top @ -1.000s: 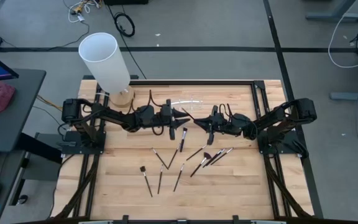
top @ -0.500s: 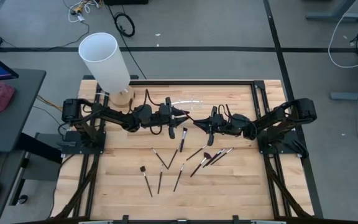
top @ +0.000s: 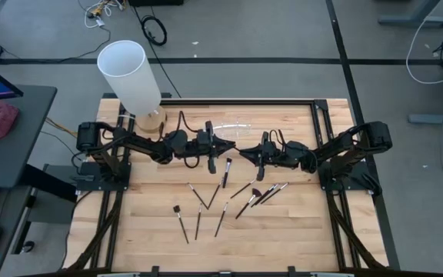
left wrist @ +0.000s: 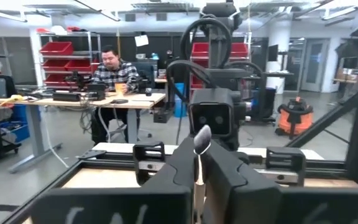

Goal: Pick & Place Makeup Supplies
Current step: Put the makeup brush into the transparent organizer

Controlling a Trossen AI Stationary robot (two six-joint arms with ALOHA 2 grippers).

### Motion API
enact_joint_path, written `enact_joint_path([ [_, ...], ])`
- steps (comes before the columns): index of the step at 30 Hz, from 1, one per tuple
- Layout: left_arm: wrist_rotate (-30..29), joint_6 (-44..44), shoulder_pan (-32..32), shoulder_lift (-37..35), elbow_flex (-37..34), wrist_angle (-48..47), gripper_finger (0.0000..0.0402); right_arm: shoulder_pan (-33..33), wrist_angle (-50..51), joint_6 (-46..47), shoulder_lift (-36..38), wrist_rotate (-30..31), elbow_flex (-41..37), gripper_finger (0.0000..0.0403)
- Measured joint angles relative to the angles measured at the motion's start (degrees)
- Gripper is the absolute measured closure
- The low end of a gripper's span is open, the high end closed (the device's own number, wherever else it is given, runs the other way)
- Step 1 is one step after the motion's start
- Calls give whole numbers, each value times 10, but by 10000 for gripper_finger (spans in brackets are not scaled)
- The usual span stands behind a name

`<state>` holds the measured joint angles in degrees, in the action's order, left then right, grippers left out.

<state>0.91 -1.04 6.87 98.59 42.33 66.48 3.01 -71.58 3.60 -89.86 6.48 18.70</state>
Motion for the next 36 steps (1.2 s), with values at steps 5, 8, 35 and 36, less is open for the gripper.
enact_joint_path([
  [5,-2,2,1,0,0,-3,373,0,33,13,0,5,0,336],
  [8,-5,3,1,0,0,-3,372,0,75,17,0,26,0,319],
  [35,-232,46,62,-1,0,-141,368,0,229,103,0,110,0,264],
  [36,-235,50,61,-5,0,-142,371,0,229,108,0,110,0,264],
])
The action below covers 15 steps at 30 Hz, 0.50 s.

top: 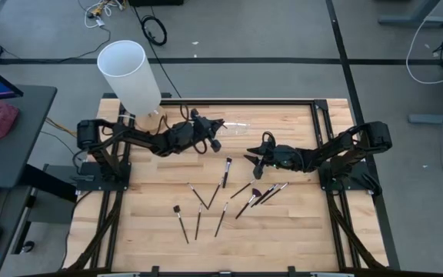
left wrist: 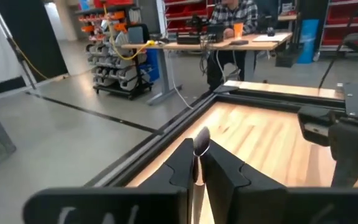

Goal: Pick & Place Makeup Supplies
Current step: Put the makeup brush into the transparent organizer

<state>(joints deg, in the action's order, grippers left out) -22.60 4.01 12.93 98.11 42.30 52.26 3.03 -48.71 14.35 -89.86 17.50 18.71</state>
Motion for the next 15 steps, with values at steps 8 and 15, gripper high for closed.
enact_joint_path([
  [8,-83,32,-4,-18,0,-18,379,0,0,7,0,-1,0,264],
  [15,-80,-5,22,-18,0,-92,373,0,0,14,0,-1,0,264],
])
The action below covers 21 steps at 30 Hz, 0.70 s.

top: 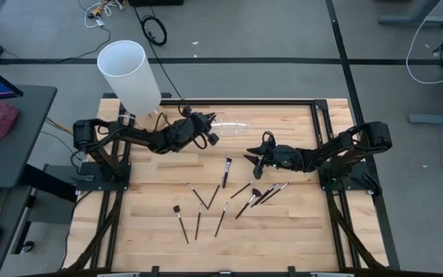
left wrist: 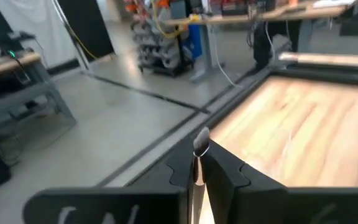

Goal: Pick & Place Makeup Supplies
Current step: Put the makeup brush into the transparent organizer

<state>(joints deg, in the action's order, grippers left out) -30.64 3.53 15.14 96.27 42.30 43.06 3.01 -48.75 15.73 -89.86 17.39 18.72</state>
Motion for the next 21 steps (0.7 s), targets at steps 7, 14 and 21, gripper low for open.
enact_joint_path([
  [7,40,-29,14,0,0,-40,376,0,0,-2,0,0,0,264],
  [14,86,-29,19,0,0,-41,357,0,0,-3,0,0,0,264],
  [21,95,-33,33,1,0,-73,352,0,0,-3,0,0,0,264],
])
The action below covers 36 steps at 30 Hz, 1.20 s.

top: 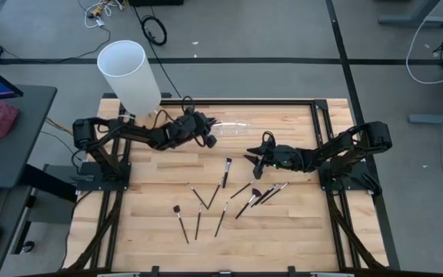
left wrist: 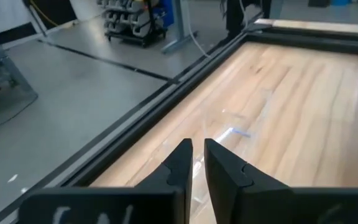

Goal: Pick & Place Makeup Supplies
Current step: Put the makeup brush into the transparent organizer

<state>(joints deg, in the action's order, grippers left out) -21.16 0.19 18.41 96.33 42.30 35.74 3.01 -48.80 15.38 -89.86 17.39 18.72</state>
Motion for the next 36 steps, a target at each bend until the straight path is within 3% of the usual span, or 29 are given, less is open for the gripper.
enact_joint_path([
  [11,0,1,-25,-32,6,-14,287,0,0,-9,0,0,0,264],
  [22,0,-41,-130,-129,6,-174,273,-2,-1,-10,0,-9,0,264],
  [30,0,-77,-219,-114,6,-220,275,-5,-65,-64,0,-167,1,264],
  [36,-7,-101,-257,-96,3,-228,275,-31,-68,-79,0,-189,1,264],
])
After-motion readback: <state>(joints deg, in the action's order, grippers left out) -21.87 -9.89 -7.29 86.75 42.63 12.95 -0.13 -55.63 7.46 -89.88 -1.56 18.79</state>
